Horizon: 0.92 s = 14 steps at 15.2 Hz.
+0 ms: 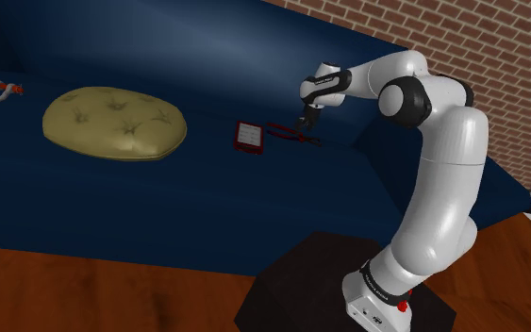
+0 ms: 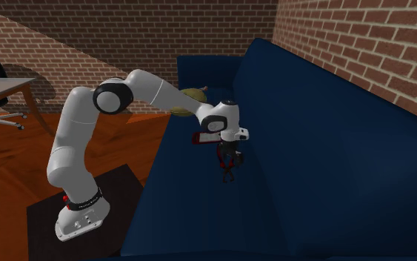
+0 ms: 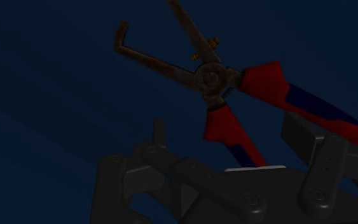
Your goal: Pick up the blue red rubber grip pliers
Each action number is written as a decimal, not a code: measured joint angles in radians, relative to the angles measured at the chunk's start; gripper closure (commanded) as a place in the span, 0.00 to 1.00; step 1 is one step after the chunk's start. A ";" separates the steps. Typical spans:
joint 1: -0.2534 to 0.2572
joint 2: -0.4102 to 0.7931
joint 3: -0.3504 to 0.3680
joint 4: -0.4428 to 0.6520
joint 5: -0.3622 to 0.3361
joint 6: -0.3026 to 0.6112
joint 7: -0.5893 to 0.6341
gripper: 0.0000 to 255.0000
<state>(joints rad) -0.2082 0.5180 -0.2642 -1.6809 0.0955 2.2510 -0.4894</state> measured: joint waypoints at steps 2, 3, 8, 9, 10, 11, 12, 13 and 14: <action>0.000 0.000 0.002 0.004 0.002 0.003 -0.001 1.00; 0.000 0.004 0.002 0.000 0.002 0.006 -0.001 1.00; -0.002 0.008 0.002 -0.001 0.003 0.006 -0.003 1.00; -0.002 0.008 0.002 -0.001 0.003 0.006 -0.003 1.00; -0.002 0.008 0.002 -0.001 0.003 0.006 -0.004 1.00; -0.001 0.007 0.002 -0.003 0.002 0.007 -0.003 1.00; -0.001 0.003 0.001 -0.003 0.001 0.003 -0.001 1.00; 0.000 -0.001 0.000 -0.001 -0.001 -0.004 0.000 1.00; 0.002 -0.009 -0.002 0.001 -0.003 -0.015 0.001 1.00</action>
<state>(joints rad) -0.2065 0.5087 -0.2657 -1.6798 0.0923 2.2360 -0.4884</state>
